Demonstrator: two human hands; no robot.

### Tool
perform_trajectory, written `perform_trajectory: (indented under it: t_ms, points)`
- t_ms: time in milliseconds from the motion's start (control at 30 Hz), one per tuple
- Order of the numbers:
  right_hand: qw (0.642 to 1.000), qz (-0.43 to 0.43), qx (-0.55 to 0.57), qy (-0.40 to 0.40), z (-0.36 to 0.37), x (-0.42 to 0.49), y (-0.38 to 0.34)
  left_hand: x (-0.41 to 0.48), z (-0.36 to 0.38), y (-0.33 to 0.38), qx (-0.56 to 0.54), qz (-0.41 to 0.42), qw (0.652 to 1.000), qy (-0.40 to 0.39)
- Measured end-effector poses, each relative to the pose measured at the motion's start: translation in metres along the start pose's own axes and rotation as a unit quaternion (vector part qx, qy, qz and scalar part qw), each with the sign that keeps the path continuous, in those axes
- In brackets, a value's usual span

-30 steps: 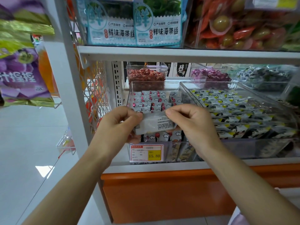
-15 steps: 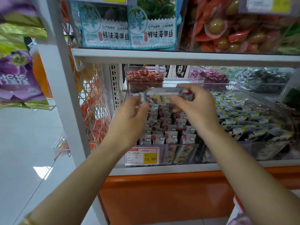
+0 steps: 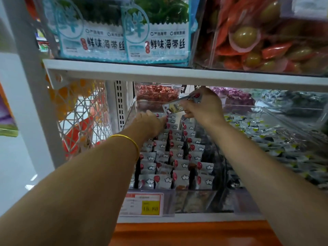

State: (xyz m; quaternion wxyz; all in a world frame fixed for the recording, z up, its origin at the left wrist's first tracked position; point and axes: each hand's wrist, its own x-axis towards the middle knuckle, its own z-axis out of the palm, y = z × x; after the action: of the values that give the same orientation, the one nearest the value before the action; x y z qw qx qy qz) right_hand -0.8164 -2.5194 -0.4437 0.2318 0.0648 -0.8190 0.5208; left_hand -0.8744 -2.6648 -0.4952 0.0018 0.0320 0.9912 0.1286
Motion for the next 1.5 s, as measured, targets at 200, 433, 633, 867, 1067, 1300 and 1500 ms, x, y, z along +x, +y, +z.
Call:
perform_trajectory:
  t_ms: [200,433,633,867,1067,1300,1500]
  points:
    - [1.0,0.001,-0.013,-0.008,0.018,0.021,0.01,0.004,0.003,-0.002,0.035,-0.004,0.999,-0.02]
    - [0.994,-0.06,-0.093,-0.017,0.069,0.05,0.008,-0.021,-0.001,-0.001,0.046,-0.006,0.998,-0.052]
    - [0.953,-0.092,-0.274,-0.095,0.11,0.068,0.008,-0.051,-0.01,0.0,0.097,0.019,0.993,-0.059]
    - [0.916,-0.078,-0.322,-0.226,0.122,0.064,0.014,-0.091,-0.029,-0.007,0.269,0.051,0.962,-0.013]
    - [0.968,-0.071,-0.182,-0.16,0.08,0.025,0.002,-0.121,-0.036,-0.031,0.253,0.08,0.964,0.002]
    - [0.977,-0.084,-0.128,-0.151,0.03,-0.073,-0.017,-0.163,-0.014,-0.059,0.119,0.16,0.973,0.114]
    - [0.951,-0.108,-0.19,-0.217,0.016,-0.115,-0.031,-0.184,-0.001,-0.073,0.093,0.201,0.964,0.15]
